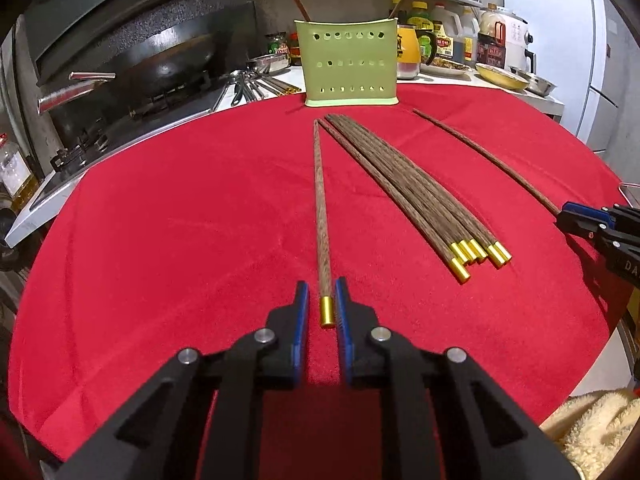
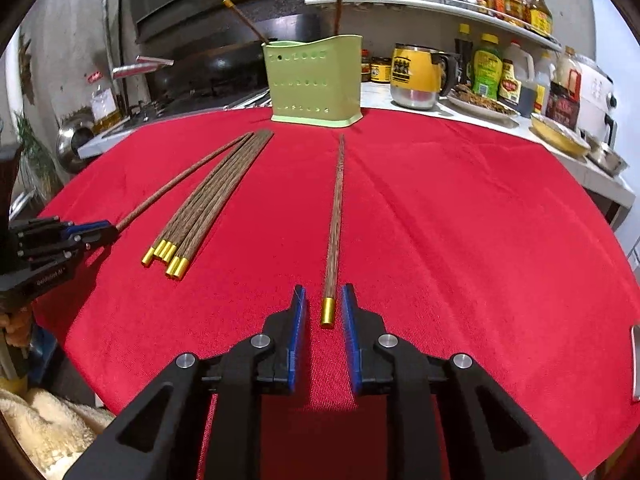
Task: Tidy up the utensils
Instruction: 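Raise the chopstick upright with the left gripper above the green holder while the right gripper does likewise, then drop the chopstick into the green holder by opening the left gripper while the right gripper releases its own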
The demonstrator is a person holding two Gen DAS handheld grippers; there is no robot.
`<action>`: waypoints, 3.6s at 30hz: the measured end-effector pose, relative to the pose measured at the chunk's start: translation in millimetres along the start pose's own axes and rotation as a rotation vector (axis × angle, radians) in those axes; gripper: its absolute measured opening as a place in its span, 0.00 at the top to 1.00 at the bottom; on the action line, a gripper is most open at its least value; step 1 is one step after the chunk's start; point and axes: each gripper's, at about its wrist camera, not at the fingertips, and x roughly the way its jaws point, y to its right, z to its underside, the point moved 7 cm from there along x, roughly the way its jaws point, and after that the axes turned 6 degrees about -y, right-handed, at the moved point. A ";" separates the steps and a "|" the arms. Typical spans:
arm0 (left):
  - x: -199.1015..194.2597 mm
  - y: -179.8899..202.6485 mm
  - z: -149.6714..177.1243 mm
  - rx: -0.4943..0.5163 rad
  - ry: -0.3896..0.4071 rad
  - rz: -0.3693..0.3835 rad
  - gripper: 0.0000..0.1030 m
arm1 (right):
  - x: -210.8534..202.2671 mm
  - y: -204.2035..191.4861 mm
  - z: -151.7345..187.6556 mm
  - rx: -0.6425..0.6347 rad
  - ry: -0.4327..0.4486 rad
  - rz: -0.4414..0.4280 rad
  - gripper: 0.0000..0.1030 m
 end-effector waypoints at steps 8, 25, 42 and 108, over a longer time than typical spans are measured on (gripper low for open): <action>-18.1 -13.1 -9.8 -0.088 0.062 0.021 0.94 | -15.7 1.2 -7.1 0.025 0.032 -0.001 0.93; -154.6 -54.3 -90.1 -0.145 0.476 0.004 0.94 | -143.4 2.6 -111.0 0.024 0.359 -0.033 0.93; -172.8 -72.8 -104.5 -0.181 0.526 0.019 0.93 | -159.2 -3.1 -161.8 -0.046 0.391 0.010 0.93; 37.3 -8.7 -335.0 0.001 0.206 0.149 0.92 | 27.6 24.7 -333.2 -0.012 0.231 -0.019 0.63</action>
